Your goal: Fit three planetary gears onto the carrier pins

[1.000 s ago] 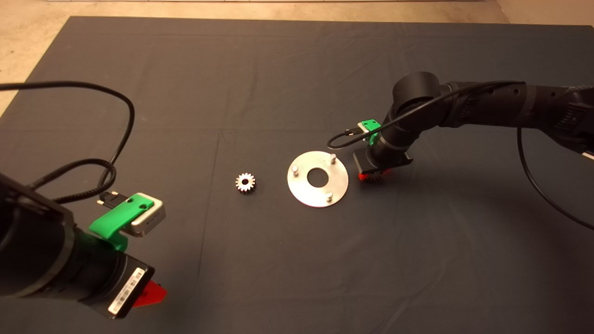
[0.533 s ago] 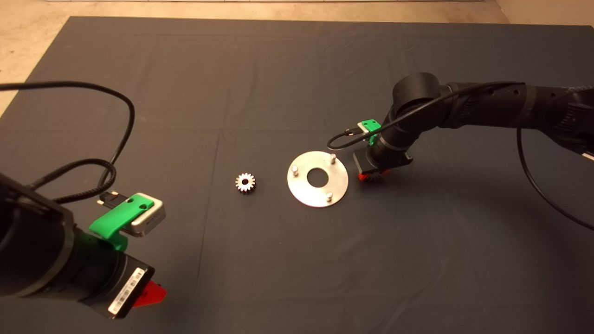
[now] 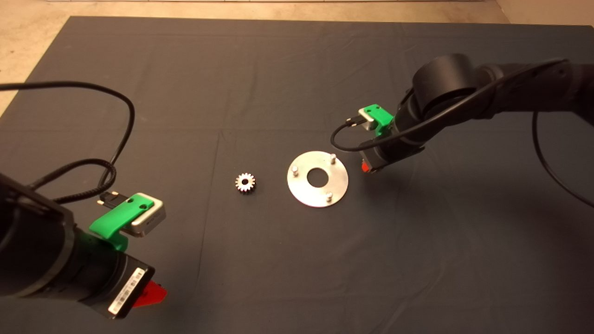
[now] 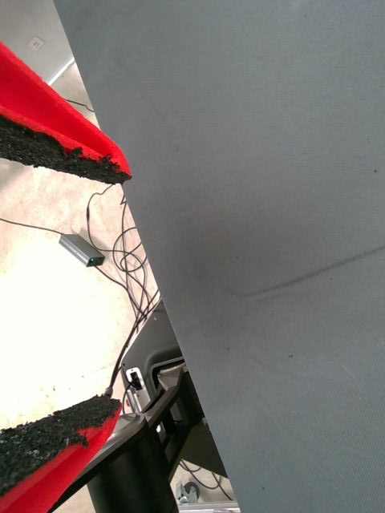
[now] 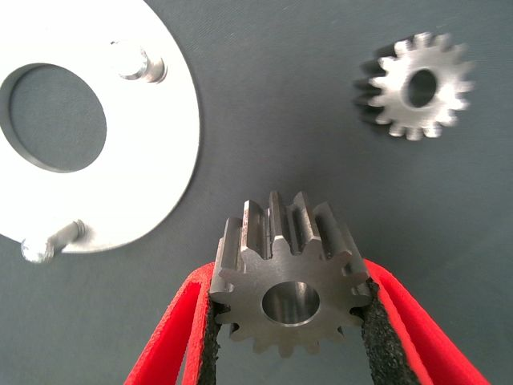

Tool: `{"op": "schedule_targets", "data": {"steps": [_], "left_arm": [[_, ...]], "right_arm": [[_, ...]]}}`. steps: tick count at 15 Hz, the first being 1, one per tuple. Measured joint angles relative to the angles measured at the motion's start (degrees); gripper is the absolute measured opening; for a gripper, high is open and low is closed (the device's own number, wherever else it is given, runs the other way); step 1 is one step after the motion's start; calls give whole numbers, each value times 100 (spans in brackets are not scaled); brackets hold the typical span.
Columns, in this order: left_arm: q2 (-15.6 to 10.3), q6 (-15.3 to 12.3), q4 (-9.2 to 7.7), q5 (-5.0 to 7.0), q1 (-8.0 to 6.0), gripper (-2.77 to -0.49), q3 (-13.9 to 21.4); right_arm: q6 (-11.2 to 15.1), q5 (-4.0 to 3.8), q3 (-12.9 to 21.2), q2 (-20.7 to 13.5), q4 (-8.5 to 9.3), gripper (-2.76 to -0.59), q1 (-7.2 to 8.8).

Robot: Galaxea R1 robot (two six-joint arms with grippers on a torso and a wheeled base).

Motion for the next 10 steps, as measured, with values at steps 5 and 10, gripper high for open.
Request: {"op": "schedule_targets", "data": {"steps": [5, 10], "left_arm": [[0, 0, 0, -2, -2, -137, 0], [3, 5, 0, -7, -2, -137, 0]], "right_arm": [[43, 30, 215, 44, 313, -233, 128], [39, 0, 215, 271, 707, -233, 187]]}}
